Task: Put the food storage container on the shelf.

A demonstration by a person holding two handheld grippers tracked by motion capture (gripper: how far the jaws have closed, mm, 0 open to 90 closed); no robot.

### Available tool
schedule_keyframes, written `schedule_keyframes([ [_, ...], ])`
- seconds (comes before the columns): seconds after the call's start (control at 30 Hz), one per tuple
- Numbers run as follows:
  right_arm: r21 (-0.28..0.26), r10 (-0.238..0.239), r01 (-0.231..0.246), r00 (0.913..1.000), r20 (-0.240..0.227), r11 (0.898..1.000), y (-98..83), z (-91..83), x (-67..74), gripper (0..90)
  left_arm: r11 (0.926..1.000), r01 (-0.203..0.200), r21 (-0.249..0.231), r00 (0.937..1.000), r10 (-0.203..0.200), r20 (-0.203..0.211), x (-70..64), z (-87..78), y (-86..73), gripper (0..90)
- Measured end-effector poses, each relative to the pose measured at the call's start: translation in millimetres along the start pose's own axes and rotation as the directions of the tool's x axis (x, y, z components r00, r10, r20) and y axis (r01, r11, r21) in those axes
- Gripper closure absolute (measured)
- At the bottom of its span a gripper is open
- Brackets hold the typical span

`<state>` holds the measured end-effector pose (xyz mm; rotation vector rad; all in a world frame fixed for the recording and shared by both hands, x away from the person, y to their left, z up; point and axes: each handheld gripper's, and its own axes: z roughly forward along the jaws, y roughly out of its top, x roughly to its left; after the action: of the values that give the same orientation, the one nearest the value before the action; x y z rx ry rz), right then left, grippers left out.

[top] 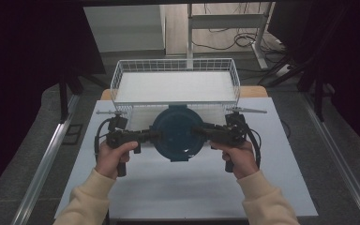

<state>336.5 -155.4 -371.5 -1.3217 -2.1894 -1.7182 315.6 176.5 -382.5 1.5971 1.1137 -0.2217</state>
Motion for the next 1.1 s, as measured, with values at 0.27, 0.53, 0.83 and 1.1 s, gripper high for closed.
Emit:
schedule_keyframes([
  [0.27, 0.015, -0.011, 0.011, 0.9999, -0.001, 1.0, 38.5, 6.7, -4.1, 39.5, 1.0, -0.007, -0.007, 1.0, 0.007, -0.001, 2.3, 1.0, 32.1, 46.1],
  [0.53, 0.014, -0.019, 0.019, 0.9998, 0.001, 1.0, 65.8, 12.4, -2.4, 39.5, 0.9996, -0.02, -0.018, 0.9998, 0.02, 0.0, 4.2, -3.6, 58.0, 46.0],
  [0.83, 0.019, -0.041, 0.041, 0.9991, 0.012, 0.999, 93.3, 21.2, 3.8, 39.5, 0.9997, -0.015, -0.019, 0.9999, 0.015, 0.007, 8.6, -10.5, 83.5, 45.6],
  [1.1, 0.041, -0.048, 0.048, 0.9988, 0.009, 0.998, 114.3, 28.3, 1.3, 39.7, 0.9999, -0.006, -0.011, 1.0, 0.006, 0.005, 14.2, -10.6, 104.1, 45.5],
])
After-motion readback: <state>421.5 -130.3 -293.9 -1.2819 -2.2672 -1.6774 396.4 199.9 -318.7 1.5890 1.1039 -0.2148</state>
